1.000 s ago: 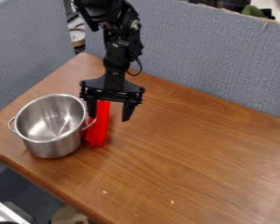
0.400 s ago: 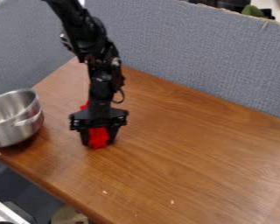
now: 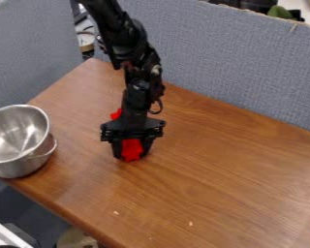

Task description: Put the red object in the metal pot

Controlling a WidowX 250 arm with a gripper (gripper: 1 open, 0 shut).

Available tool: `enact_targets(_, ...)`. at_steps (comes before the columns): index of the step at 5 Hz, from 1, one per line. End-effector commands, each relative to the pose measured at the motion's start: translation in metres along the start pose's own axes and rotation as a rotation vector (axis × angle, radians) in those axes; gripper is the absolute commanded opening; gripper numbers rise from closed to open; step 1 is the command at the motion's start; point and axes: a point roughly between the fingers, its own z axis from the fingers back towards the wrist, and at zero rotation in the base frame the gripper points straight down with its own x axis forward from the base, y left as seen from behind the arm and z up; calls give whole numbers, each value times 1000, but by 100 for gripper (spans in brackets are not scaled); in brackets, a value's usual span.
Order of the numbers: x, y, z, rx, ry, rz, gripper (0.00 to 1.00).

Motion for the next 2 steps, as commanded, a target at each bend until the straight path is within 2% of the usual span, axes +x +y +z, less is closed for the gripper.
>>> enact_targets(1,1,8,-3,24,-23,-110,0)
enact_targets(2,3,12,-5,30,-44,-210,0)
